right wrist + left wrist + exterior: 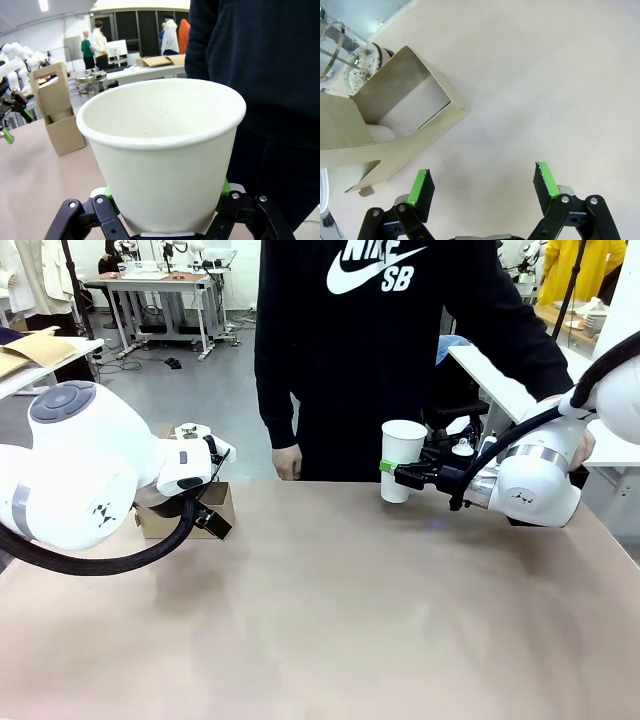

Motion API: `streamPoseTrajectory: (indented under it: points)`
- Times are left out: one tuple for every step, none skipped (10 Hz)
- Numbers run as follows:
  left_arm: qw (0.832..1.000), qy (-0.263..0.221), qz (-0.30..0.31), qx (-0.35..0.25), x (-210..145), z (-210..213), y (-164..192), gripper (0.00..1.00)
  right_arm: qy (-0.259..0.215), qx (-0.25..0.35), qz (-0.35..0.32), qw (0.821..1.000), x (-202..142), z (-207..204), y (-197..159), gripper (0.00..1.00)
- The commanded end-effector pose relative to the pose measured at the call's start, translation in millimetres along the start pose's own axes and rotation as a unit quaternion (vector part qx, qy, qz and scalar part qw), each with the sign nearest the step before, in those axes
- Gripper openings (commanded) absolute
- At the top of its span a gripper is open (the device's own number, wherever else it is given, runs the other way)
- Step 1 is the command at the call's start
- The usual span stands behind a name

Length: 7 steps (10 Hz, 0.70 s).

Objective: Pour a drink into a cup and package it in a carrier.
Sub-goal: When a person places the Paper Cup Lid on the 600 ml Paper Cup , lift the 600 ml Paper Cup.

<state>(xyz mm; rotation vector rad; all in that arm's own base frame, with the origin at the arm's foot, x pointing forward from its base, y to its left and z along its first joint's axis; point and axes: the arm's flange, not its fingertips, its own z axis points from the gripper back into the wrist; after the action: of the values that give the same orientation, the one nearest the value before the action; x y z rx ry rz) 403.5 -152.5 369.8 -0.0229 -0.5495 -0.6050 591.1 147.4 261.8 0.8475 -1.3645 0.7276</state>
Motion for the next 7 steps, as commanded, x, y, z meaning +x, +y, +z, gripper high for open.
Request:
streamPoseTrajectory:
  points:
    - [1.000,-0.001,0.001,-0.001,0.0,0.4,0.4,1.00,0.001,-0.002,0.002,1.000,6.3,0.3,3.4,0.81]
    - [1.000,-0.001,0.001,-0.001,0.0,0.4,0.4,1.00,0.001,-0.002,0.002,1.000,6.3,0.3,3.4,0.81]
    - [1.000,-0.001,0.001,-0.001,0.0,0.4,0.4,1.00,0.001,-0.002,0.002,1.000,6.3,0.3,3.4,0.81]
    - [1.000,-0.001,0.001,-0.001,0.0,0.4,0.4,1.00,0.001,-0.002,0.002,1.000,6.3,0.3,3.4,0.81]
    - [1.000,-0.001,0.001,-0.001,0.0,0.4,0.4,1.00,0.001,-0.002,0.002,1.000,6.3,0.3,3.4,0.81]
    - [1.000,-0.001,0.001,-0.001,0.0,0.4,0.4,1.00,0.001,-0.002,0.002,1.000,6.3,0.3,3.4,0.81]
    - [1.000,-0.001,0.001,-0.001,0.0,0.4,0.4,1.00,0.001,-0.002,0.002,1.000,6.3,0.3,3.4,0.81]
